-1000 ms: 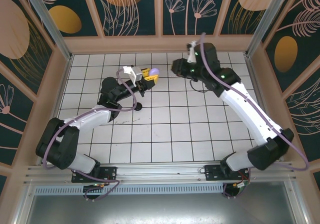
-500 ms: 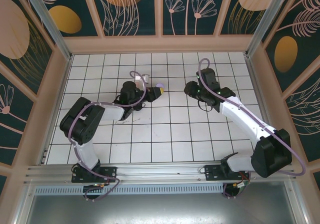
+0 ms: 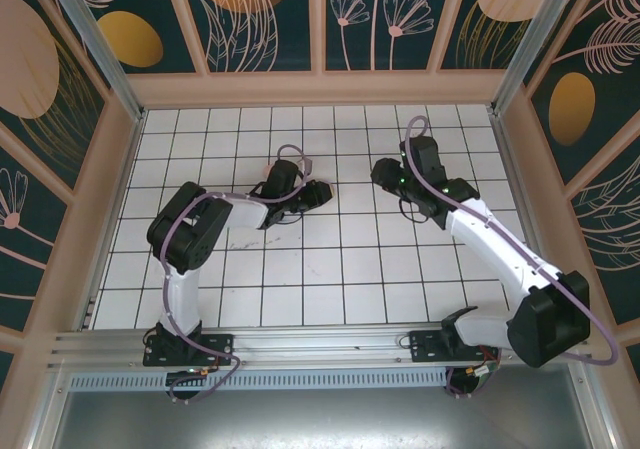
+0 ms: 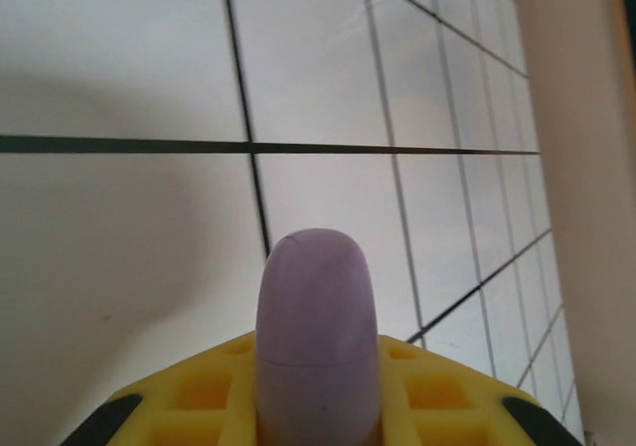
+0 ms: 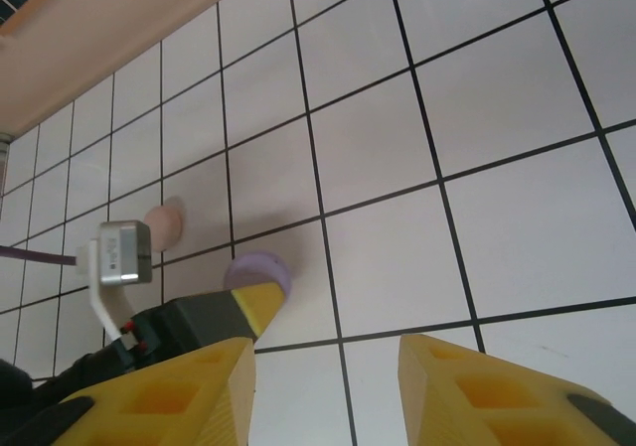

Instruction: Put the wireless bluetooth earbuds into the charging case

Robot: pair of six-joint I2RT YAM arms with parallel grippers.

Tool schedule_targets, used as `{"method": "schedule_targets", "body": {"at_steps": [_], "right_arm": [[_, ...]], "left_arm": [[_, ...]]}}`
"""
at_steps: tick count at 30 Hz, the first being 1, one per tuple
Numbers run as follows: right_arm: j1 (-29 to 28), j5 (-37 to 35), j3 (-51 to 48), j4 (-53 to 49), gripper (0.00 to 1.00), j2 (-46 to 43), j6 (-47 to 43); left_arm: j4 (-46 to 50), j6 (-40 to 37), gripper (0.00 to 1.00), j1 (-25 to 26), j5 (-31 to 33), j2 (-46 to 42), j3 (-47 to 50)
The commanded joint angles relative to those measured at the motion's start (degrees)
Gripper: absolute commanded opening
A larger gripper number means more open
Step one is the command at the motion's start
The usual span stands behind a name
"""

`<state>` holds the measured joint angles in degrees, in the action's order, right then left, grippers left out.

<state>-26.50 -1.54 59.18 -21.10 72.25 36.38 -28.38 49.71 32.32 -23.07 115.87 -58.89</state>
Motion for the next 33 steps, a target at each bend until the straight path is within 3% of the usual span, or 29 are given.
{"method": "schedule_targets", "body": {"at_steps": [1,9,10,13,19,25,30,33], "right_arm": [[1.0,-0.9,0.1,0.6,0.44,-2.3,-0.4],[3.0,0.3,1.5,-1.2,0.48,-4.1,-1.4],[3.3,0.4,1.8,-1.4,0.49,-4.3,-1.6],[4.2,0.4,2.5,-2.3,0.56,-4.8,-2.2],[7.6,0.0,2.8,-3.5,0.84,-6.7,-4.1],[12.1,-3.3,1.4,-1.5,0.94,-8.8,-7.4],[14.2,-14.0,-2.4,4.1,0.99,-9.5,-10.9],[15.2,-21.2,-11.5,17.2,0.99,-12.0,-16.6]], "left_arm": [[7.6,-1.2,0.30,0.3,2.8,1.3,-2.8],[18.3,-5.7,0.73,0.3,7.5,0.3,-7.6],[19.8,-6.4,0.98,0.3,8.1,-0.1,-8.2],[23.6,-8.6,0.99,0.3,11.0,-2.8,-9.8],[30.5,-14.3,0.98,0.3,17.9,-11.9,-13.9],[33.8,-22.6,0.99,0.2,28.5,-23.6,-15.4],[22.5,-35.0,0.99,0.2,40.0,-36.1,-4.0],[9.7,-46.2,0.99,0.2,46.6,-45.0,7.9]]}}
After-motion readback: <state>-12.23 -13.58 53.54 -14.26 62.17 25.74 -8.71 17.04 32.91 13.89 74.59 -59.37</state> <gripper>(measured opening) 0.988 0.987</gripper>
